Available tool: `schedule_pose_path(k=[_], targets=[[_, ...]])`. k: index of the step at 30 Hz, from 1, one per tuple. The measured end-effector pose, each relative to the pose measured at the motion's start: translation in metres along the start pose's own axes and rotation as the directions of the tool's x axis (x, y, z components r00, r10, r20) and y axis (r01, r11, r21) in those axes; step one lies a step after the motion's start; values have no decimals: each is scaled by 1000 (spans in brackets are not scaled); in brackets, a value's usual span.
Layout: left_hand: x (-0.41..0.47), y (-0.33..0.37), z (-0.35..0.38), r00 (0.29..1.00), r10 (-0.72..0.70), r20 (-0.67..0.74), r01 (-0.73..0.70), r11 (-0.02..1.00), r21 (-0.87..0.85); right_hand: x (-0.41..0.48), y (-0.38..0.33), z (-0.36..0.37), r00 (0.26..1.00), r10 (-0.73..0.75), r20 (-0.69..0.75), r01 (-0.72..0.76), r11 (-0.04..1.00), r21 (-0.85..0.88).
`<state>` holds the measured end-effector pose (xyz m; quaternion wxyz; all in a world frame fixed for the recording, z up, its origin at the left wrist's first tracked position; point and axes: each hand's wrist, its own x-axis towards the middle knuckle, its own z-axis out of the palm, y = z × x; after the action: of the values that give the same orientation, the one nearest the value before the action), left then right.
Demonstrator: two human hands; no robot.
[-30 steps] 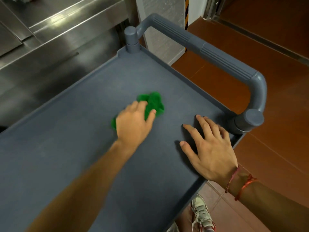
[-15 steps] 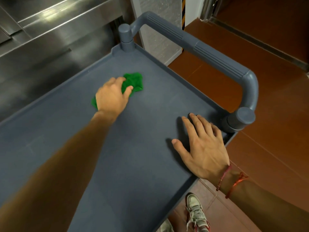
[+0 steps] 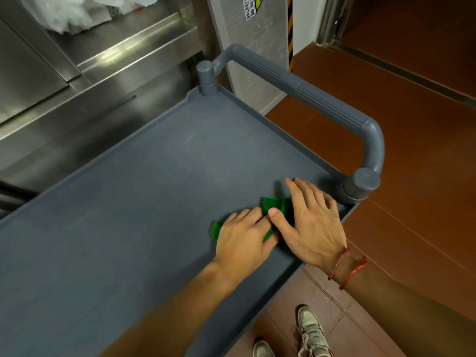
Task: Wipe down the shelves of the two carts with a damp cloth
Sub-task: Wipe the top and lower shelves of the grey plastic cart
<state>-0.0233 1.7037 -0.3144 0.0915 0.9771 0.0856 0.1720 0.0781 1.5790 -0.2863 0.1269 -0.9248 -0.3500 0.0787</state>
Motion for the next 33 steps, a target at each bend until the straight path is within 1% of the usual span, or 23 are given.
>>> schedule_pose_path(k=[2, 4, 5, 6, 8, 9, 10, 11, 13, 14, 16, 17, 18, 19, 22, 26, 28, 31, 33], targets=[[4, -4, 2, 1000, 17, -13, -17, 1000, 26, 0, 1, -1, 1000, -10, 19, 10, 999, 34], [10, -10, 4, 1000, -5, -3, 5, 999, 47, 2, 2, -8, 999, -32, -1, 31, 992, 123], [13, -14, 5, 1000, -28, 11, 27, 998, 61, 4, 3, -13, 995, -69, -66, 79, 986, 148], [19, -20, 7, 998, -54, 18, 52, 995, 80, 10, 3, -22, 978, -127, -165, 150, 979, 137], [34, -36, 10, 995, -101, 11, 100, 989, 114, 28, 7, -44, 904, -220, -366, 261, 963, 66], [44, -44, 10, 992, -129, 1, 128, 985, 119, 40, 11, -57, 875, -232, -425, 269, 963, 30], [53, -51, 9, 985, -170, -11, 170, 979, 116, 54, 17, -71, 861, -222, -457, 245, 969, -7], [61, -57, 8, 976, -217, -15, 217, 970, 105, 67, 23, -84, 866, -191, -462, 193, 980, -43], [71, -62, 8, 950, -312, -14, 312, 948, 65, 88, 40, -102, 905, -71, -420, 36, 995, -90], [72, -61, 8, 944, -330, -20, 330, 942, 54, 96, 50, -107, 922, -1, -386, -38, 995, -94], [65, -53, 9, 953, -302, -38, 303, 951, 63, 106, 67, -111, 955, 125, -269, -139, 990, -33], [59, -45, 9, 959, -278, -48, 281, 957, 68, 108, 73, -112, 968, 161, -194, -160, 987, 20], [52, -36, 10, 965, -255, -58, 259, 964, 69, 110, 77, -111, 977, 166, -135, -157, 985, 73], [45, -26, 10, 971, -232, -63, 236, 970, 60, 112, 78, -110, 983, 147, -114, -134, 985, 111], [26, 11, 8, 989, -148, -26, 149, 988, 29, 116, 79, -107, 983, 96, -155, -76, 989, 130], [14, 53, 8, 998, 54, 41, -52, 997, -61, 119, 81, -106, 980, 110, -168, -92, 990, 108], [17, 56, 12, 995, 100, 29, -98, 992, -81, 122, 81, -107, 980, 124, -154, -110, 990, 93], [25, 46, 21, 987, 163, -1, -163, 986, -28, 128, 80, -112, 985, 154, -79, -154, 988, 14], [41, 36, 29, 984, 178, -23, -178, 984, 29, 137, 77, -120, 989, 145, -21, -146, 987, -62]])
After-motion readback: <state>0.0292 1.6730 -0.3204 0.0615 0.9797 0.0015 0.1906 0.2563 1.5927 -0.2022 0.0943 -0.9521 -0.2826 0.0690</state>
